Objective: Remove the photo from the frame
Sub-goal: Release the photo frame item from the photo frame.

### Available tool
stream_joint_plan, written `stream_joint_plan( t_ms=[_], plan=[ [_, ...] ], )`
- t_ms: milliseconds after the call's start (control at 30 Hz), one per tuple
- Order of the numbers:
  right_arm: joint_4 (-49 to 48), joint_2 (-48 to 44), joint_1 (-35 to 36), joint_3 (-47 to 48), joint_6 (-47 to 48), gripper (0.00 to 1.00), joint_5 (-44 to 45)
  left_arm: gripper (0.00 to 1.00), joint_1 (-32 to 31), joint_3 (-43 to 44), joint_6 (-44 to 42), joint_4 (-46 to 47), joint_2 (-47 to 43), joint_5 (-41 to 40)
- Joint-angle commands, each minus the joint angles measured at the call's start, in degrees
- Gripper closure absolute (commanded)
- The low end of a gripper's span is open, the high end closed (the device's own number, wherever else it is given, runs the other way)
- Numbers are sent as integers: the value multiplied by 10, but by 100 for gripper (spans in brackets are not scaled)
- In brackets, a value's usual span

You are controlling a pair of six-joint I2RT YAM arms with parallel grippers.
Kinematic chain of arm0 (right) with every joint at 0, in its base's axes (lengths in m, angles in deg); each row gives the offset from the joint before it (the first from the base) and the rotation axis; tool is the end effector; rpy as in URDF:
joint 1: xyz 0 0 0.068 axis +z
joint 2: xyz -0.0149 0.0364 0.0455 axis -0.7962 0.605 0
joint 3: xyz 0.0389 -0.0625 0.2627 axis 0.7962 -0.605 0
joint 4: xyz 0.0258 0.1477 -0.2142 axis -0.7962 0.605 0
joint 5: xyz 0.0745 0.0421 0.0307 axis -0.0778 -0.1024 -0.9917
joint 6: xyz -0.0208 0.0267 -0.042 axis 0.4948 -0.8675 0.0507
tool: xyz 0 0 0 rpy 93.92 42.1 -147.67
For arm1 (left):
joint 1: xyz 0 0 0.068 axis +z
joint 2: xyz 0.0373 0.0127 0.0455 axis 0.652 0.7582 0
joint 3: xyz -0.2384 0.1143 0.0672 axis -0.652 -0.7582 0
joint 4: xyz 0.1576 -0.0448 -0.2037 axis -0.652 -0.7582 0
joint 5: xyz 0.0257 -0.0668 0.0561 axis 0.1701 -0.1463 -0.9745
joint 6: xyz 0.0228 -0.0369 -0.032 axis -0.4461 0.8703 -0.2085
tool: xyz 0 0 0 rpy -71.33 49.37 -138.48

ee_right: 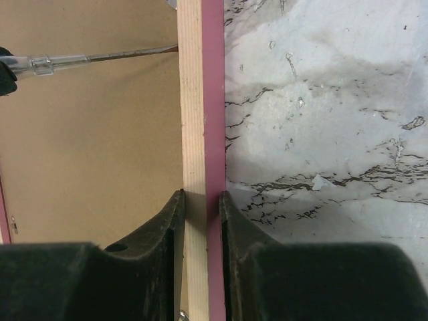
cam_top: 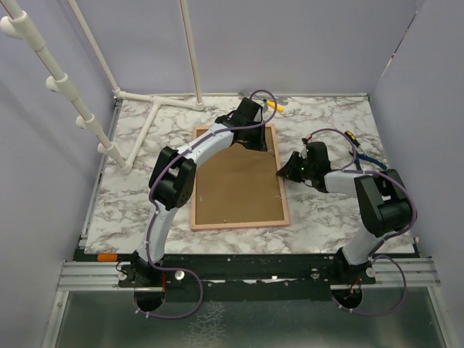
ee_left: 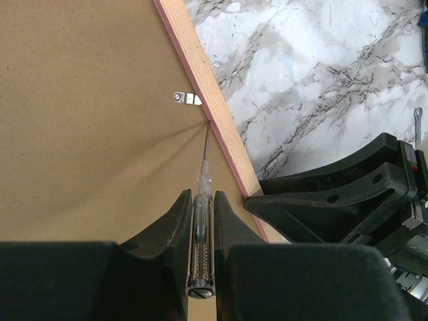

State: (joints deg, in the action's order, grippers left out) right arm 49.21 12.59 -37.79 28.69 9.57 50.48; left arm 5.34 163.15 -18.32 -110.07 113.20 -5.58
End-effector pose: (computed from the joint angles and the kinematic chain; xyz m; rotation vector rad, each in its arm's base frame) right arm 0.3077 0.0928 0.1365 0.1837 2.3490 0.7364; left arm 0.4084 -0.3017 0.2251 0.3518 2.4947 -0.8069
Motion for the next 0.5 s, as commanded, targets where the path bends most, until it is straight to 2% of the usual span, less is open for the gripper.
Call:
stream_joint_plan(
  t_ms=[0, 267, 467],
  plan=[
    [-5, 14, 0, 10, 1, 77, -12, 100, -3, 4, 1, -21, -6, -12],
    [-8, 15, 0, 10, -1, 77, -16, 100, -3, -48, 33, 62, -57, -48],
    [-10, 17, 0, 10, 0, 77, -19, 100, -3, -56, 53, 114, -51, -60]
  ],
)
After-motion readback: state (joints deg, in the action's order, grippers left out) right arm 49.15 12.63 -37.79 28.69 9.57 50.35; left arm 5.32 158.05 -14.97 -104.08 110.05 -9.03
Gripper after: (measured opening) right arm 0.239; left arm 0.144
